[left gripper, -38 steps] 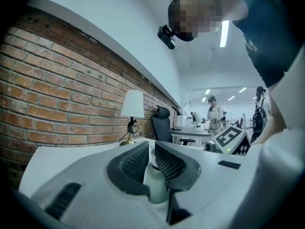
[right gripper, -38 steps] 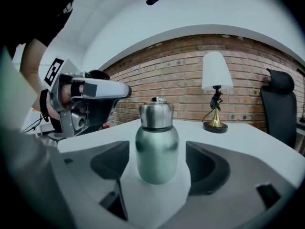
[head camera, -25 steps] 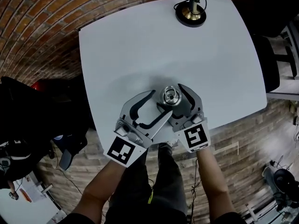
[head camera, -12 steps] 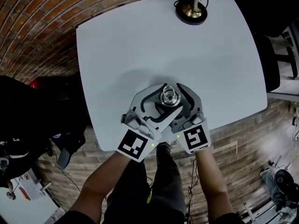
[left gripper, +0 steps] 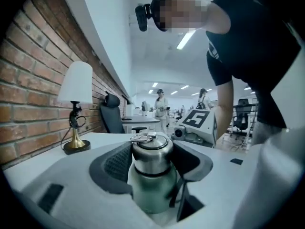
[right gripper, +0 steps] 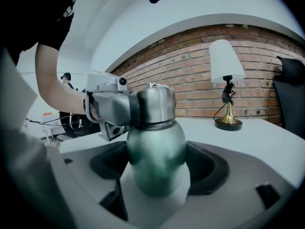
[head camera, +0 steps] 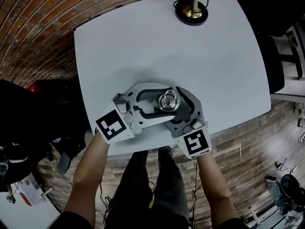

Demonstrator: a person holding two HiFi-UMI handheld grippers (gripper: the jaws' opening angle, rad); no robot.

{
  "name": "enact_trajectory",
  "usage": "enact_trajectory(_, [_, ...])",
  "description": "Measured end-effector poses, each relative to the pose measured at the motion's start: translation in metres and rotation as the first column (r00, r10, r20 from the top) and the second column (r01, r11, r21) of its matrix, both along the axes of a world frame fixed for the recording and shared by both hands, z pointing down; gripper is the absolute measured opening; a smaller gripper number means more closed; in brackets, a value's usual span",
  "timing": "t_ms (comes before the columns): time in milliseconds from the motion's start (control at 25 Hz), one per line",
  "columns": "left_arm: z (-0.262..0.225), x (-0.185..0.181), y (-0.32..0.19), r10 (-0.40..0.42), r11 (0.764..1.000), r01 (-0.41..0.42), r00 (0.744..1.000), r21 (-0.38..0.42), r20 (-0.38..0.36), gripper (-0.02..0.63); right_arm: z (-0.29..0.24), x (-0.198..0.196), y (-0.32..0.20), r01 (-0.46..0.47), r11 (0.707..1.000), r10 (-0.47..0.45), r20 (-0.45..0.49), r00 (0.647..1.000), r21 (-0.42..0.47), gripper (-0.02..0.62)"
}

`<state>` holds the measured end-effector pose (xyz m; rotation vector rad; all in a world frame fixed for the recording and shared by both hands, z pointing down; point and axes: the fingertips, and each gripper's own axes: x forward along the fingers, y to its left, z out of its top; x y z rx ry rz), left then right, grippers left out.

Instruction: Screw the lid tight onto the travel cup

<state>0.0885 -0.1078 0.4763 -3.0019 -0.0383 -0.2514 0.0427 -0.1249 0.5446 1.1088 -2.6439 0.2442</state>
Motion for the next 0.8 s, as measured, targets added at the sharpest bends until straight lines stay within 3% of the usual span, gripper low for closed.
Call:
enact_trajectory(200, [0.001,0.002,0.003,0.186,0.980,-0.182,0.982,-0.078,0.038,0.267,0.000,0.000,0.000,0.015,1.000,-0.015,0.000,1.000,-0.004,0.344])
enact_trajectory(280, [0.003,0.002,0.003,0.205,0.973,-0.196,0.977,-0.120,0.065,0.268,0.000,-0.001,-0.001,0.015,1.000,-0.015,0.000,1.000,-0.003,0.344])
enact_trajectory(360, [0.007,0.001,0.001,0.171,0.978,-0.159,0.982,-0.139,0.083,0.273,0.000,-0.001,-0.001,0.014,1.000,-0.014,0.004,1.000,0.000,0.344])
enact_trajectory(480, [0.011,-0.006,-0.003,0.024,0.990,-0.013,0.997,-0.140,0.077,0.354,0.000,0.000,0.000,0.015,1.000,-0.015,0.003,1.000,0.000,0.344])
enact_trajectory(560, [0.012,-0.014,-0.004,-0.138,0.974,0.146,0.989,-0.174,0.055,0.360,0.000,-0.001,0.000,0.017,1.000,-0.017,0.002,1.000,-0.003,0.344])
enact_trajectory(680, [0.014,-0.021,-0.009,-0.403,0.889,0.407,0.913,-0.210,0.064,0.360,0.000,-0.001,-0.001,0.018,1.000,-0.018,0.001,1.000,-0.005,0.344])
enact_trajectory(800, [0.017,-0.017,-0.016,-0.550,0.810,0.558,0.829,-0.178,0.097,0.360,0.000,0.000,0.000,0.016,1.000,-0.016,0.003,1.000,-0.002,0.344])
